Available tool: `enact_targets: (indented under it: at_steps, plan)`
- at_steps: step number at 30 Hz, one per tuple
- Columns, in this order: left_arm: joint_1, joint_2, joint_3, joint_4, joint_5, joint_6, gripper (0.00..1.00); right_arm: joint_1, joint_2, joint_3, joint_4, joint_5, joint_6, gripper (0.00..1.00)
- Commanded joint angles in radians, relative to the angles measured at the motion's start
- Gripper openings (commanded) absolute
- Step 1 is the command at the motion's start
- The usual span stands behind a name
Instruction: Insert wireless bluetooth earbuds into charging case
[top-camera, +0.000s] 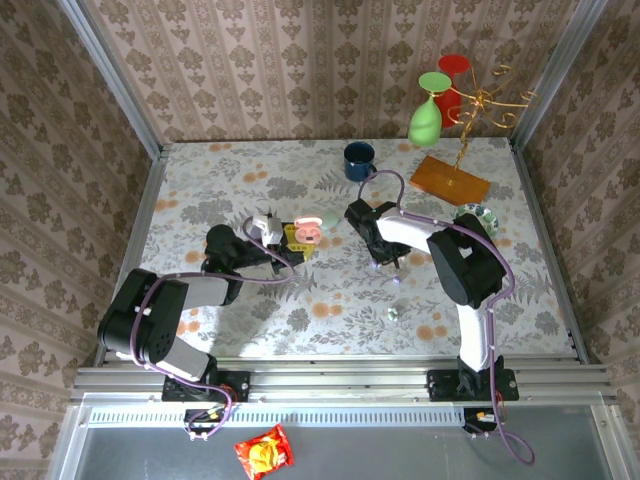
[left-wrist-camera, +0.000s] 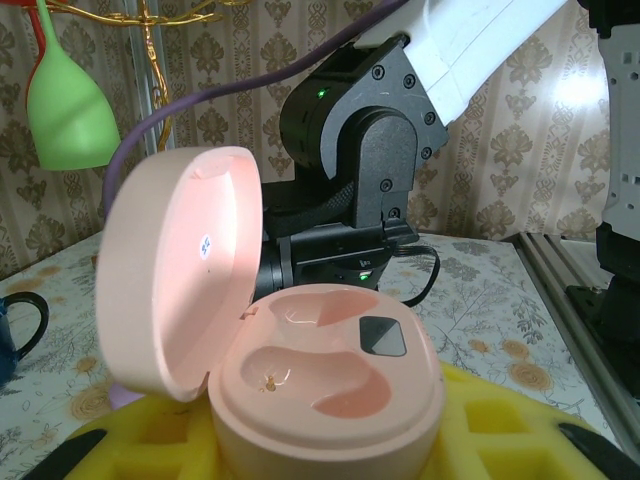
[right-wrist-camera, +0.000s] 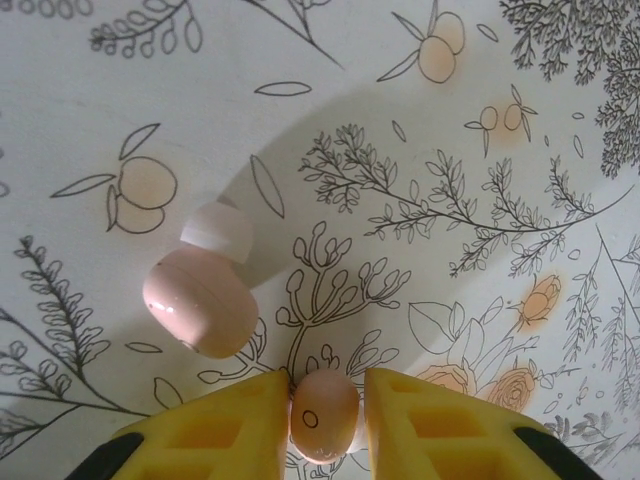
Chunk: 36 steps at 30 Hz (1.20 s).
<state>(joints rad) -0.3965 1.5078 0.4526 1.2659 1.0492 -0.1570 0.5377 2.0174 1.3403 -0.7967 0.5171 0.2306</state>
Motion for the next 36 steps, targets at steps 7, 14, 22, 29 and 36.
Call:
enact_targets:
  at_steps: [7,14,22,29,36]
  plan:
    - [0.011,-0.011,0.007,0.034,0.020,0.009,0.34,-0.001,-0.016,-0.001,-0.044,0.019,0.006,0.17]
    - [0.010,-0.013,0.012,0.032,0.030,0.002,0.34,-0.023,-0.211,-0.092,0.067,-0.212,-0.005,0.18]
    - [0.010,-0.012,0.004,0.031,0.016,0.038,0.34,-0.082,-0.438,-0.145,0.152,-0.579,0.000,0.20]
    - [0.010,-0.008,0.007,0.032,0.018,0.042,0.34,-0.102,-0.580,-0.147,0.231,-0.883,0.030,0.20]
    - [0.010,-0.006,-0.002,0.031,0.007,0.070,0.34,-0.062,-0.674,-0.167,0.351,-1.103,0.008,0.19]
